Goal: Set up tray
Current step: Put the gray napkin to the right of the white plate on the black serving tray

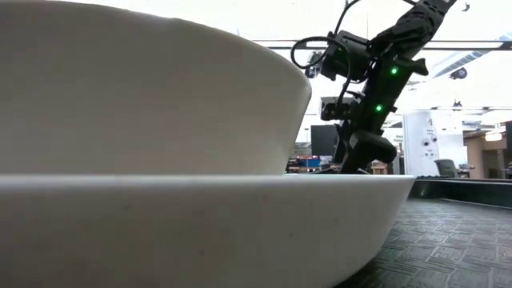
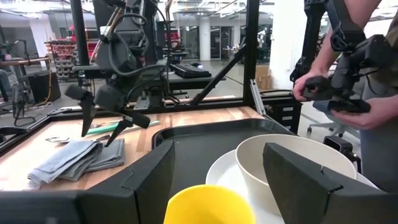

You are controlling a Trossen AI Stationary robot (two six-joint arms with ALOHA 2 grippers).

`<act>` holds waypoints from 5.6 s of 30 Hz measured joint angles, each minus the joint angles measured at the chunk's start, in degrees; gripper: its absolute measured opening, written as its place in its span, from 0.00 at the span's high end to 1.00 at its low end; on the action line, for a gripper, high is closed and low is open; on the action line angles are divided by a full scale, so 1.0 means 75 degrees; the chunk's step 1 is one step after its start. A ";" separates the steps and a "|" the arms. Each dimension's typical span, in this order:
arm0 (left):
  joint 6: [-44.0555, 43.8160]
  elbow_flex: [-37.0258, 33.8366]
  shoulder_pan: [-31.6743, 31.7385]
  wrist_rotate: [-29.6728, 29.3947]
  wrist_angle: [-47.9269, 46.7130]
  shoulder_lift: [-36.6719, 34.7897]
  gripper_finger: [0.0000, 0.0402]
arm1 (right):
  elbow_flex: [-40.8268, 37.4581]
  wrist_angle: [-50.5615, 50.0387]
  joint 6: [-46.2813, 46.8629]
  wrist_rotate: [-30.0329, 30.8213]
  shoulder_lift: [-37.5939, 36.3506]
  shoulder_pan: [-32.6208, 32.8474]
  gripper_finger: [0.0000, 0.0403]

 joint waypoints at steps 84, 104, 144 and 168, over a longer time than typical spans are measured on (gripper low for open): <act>0.0000 0.0000 -0.0001 0.0000 -0.0003 0.0000 0.44 | 0.0003 0.0946 -0.0110 -0.0057 0.0683 -0.0430 0.85; 0.0000 -0.0003 -0.0001 -0.0002 -0.0001 0.0000 0.44 | 0.0523 0.0299 0.1610 -0.1132 0.0067 -0.0503 0.97; 0.0000 -0.0001 -0.0001 -0.0001 -0.0003 0.0002 0.44 | 0.0711 0.0261 0.7235 -0.3902 -0.4647 -0.0135 0.98; 0.0000 -0.0003 0.0001 -0.0003 -0.0003 0.0002 0.44 | 0.0706 0.0319 0.9941 -0.0240 -0.4690 0.5032 0.98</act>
